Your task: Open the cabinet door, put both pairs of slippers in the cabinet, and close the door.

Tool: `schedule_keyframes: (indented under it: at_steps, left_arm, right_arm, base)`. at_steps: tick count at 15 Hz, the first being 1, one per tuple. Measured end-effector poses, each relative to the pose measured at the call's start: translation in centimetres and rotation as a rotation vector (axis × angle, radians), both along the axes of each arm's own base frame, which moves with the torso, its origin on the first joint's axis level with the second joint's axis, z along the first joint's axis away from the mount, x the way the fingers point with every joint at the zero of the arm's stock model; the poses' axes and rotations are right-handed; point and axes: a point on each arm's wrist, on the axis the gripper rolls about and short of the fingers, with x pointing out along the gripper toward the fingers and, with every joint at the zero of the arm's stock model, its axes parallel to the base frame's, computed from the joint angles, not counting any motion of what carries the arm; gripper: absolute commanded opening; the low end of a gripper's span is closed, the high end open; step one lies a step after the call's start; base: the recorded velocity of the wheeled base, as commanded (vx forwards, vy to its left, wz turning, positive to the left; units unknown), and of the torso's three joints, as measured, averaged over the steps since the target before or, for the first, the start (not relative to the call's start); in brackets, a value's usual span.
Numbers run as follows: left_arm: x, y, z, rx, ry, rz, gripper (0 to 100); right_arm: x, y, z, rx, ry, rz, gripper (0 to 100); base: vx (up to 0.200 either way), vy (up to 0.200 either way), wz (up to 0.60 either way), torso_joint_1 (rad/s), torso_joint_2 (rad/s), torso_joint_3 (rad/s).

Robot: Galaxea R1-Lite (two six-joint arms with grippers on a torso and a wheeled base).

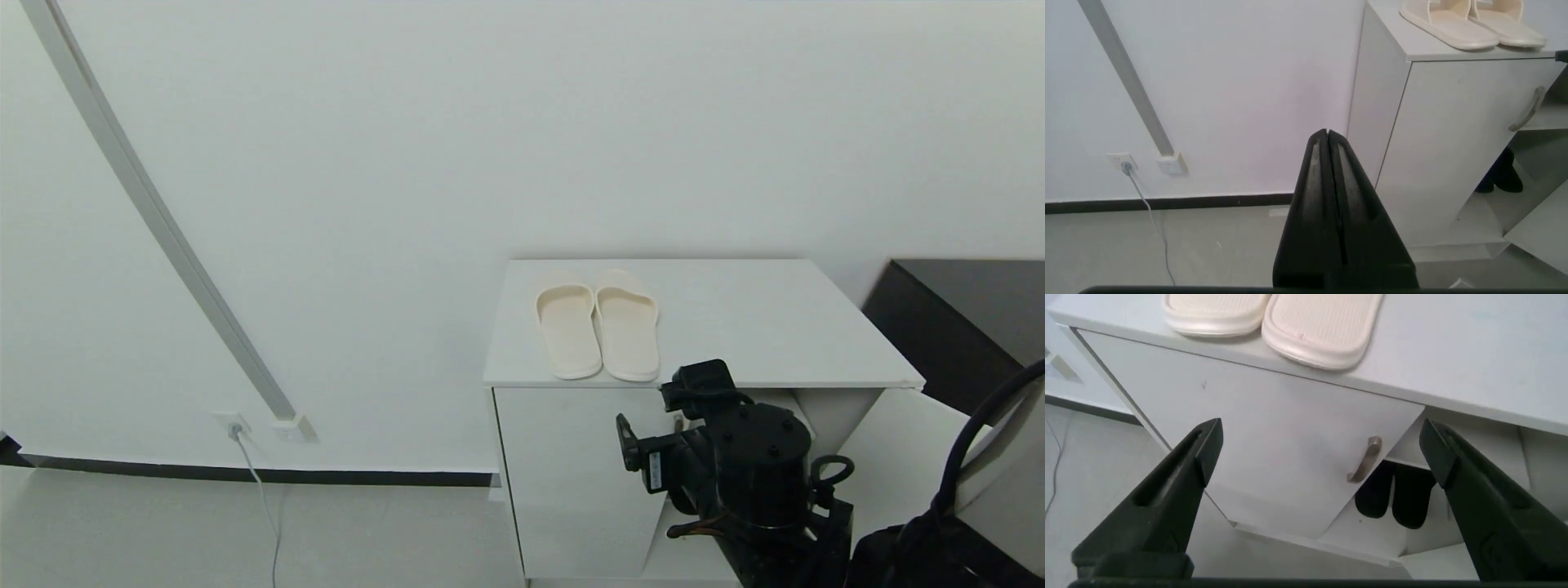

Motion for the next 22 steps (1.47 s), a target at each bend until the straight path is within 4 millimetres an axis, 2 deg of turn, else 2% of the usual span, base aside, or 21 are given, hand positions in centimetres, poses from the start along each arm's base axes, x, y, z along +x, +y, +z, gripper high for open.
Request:
schedule_keyframes:
  at_steps: [4, 10, 13, 19, 22]
  left_arm:
    - [0.0, 0.0, 0.0, 0.001, 0.000, 0.000, 0]
    - [0.0, 0.0, 0.0, 0.000, 0.000, 0.000, 0]
    - [0.0, 0.0, 0.0, 0.001, 0.000, 0.000, 0]
    - [0.0, 0.0, 0.0, 0.001, 0.000, 0.000, 0]
    - [0.0, 0.0, 0.0, -0.004, 0.000, 0.002, 0]
  right_arm:
    - [0.6, 0.9, 0.9, 0.024, -0.018, 0.006, 100]
    - [3.1, 3.5, 3.8, 0.064, 0.082, -0.028, 100]
    - [3.1, 4.2, 4.9, 0.100, 0.088, -0.032, 100]
    - [3.4, 4.4, 4.3, 0.113, 0.101, -0.037, 100]
    - [4.2, 4.6, 3.7, 0.163, 0.081, -0.050, 100]
  base:
    - [0.000, 0.000, 0.00, 0.000, 0.00, 0.000]
    - [0.000, 0.000, 0.00, 0.000, 0.00, 0.000]
    - [0.000, 0.000, 0.00, 0.000, 0.00, 0.000]
    - [0.200, 0.000, 0.00, 0.001, 0.00, -0.002]
    - [0.000, 0.000, 0.00, 0.000, 0.00, 0.000]
